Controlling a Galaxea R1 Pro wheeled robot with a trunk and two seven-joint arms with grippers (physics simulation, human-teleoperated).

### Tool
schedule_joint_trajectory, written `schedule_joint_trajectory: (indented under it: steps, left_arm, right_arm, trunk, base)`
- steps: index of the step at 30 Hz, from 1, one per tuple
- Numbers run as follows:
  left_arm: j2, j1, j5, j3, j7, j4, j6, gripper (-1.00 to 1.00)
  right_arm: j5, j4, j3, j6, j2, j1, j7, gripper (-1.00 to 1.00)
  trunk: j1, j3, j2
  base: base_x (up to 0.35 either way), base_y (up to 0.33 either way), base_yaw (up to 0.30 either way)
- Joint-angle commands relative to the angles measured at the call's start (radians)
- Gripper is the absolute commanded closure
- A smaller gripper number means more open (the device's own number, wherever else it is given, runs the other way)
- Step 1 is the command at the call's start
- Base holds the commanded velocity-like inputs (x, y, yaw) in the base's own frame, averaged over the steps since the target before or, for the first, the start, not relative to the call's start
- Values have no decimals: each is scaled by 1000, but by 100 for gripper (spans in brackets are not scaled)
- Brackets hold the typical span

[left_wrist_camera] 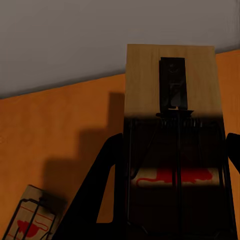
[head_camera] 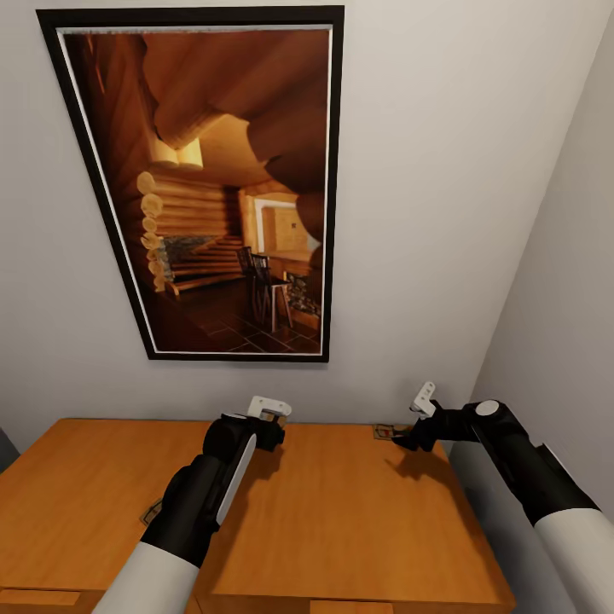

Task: Take the four mousetraps from the cabinet in the bathroom and place them on the bathroom floor. Make sure all four end up on the same floor surface, and ensure that at least two of them are either under or directly next to the same bathroom sink.

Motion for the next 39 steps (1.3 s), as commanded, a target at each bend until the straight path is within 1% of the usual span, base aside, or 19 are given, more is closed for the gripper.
schedule_joint_trajectory:
  steps: [1, 16, 19, 20, 21, 22, 23, 25, 26, 27, 28, 29, 31, 33, 36, 39]
  left_arm:
    - [0, -1, -7, -1, -1, -1, 5, 100]
    - [0, -1, -3, -2, -5, -17, 22, 100]
    - [0, -1, 29, -2, -6, -33, 30, 100]
    - [0, -1, 62, -3, -7, -41, 34, 100]
    - [0, -1, 82, -6, -7, -44, 35, 100]
    - [0, -1, 125, -21, -8, -50, 37, 100]
    - [0, -1, 146, -33, -8, -51, 38, 100]
    - [0, -1, 215, -102, -8, -59, 40, 100]
    - [0, -1, 228, -119, -8, -61, 40, 100]
    - [0, -1, 248, -149, -8, -69, 41, 100]
    - [0, -1, 256, -162, -8, -75, 41, 100]
    - [0, -1, 267, -181, -8, -92, 43, 100]
    - [0, -1, 276, -203, -8, -126, 48, 100]
    - [0, -1, 281, -213, -8, -163, 54, 100]
    - [0, -1, 286, -220, -8, -195, 58, 100]
    - [0, -1, 288, -222, -8, -208, 61, 100]
  right_arm:
    - [4, -2, 1, 6, -1, -1, 4, -100]
    - [4, -2, 2, 6, -1, -1, 2, -100]
    - [5, -2, 3, 6, -1, -1, 2, -100]
    - [5, -2, 4, 7, -1, -1, 2, -100]
    - [5, -2, 4, 7, -1, -1, 1, -100]
    - [6, -2, 4, 7, -1, -1, 1, -100]
    - [5, -2, 4, 7, -1, -1, 1, -100]
    - [6, -2, 4, 7, -1, -1, 1, -100]
    - [6, -2, 4, 7, -1, -1, 1, -100]
    - [6, -2, 5, 7, -1, -1, 0, -100]
    - [6, -2, 5, 7, -1, -1, -1, -100]
    - [6, -2, 5, 7, -1, -1, -2, -100]
    - [6, -2, 6, 7, -1, -1, -3, -100]
    - [6, -2, 7, 7, -1, -1, -4, -100]
    - [6, -1, 8, 8, -1, -1, -5, -100]
    - [5, -1, 8, 8, -1, -1, -6, -100]
  trunk:
    - [1, -2, -2]
    - [1, -2, -2]
    - [1, -2, -2]
    - [1, -2, -2]
    - [1, -2, -2]
    - [1, -2, -2]
    - [1, -2, -2]
    - [1, -2, -2]
    - [1, -2, -2]
    - [1, -2, -2]
    - [1, -2, -2]
    - [1, -2, -2]
    - [1, -2, -2]
    - [1, -2, -2]
    - [1, -2, -2]
    - [1, -2, -2]
  base:
    - [0, 0, 0]
    - [0, 0, 0]
    - [0, 0, 0]
    - [0, 0, 0]
    - [0, 0, 0]
    - [0, 0, 0]
    - [0, 0, 0]
    - [0, 0, 0]
    - [0, 0, 0]
    - [0, 0, 0]
    - [0, 0, 0]
    - [0, 0, 0]
    - [0, 0, 0]
    - [0, 0, 0]
    - [0, 0, 0]
    - [0, 0, 0]
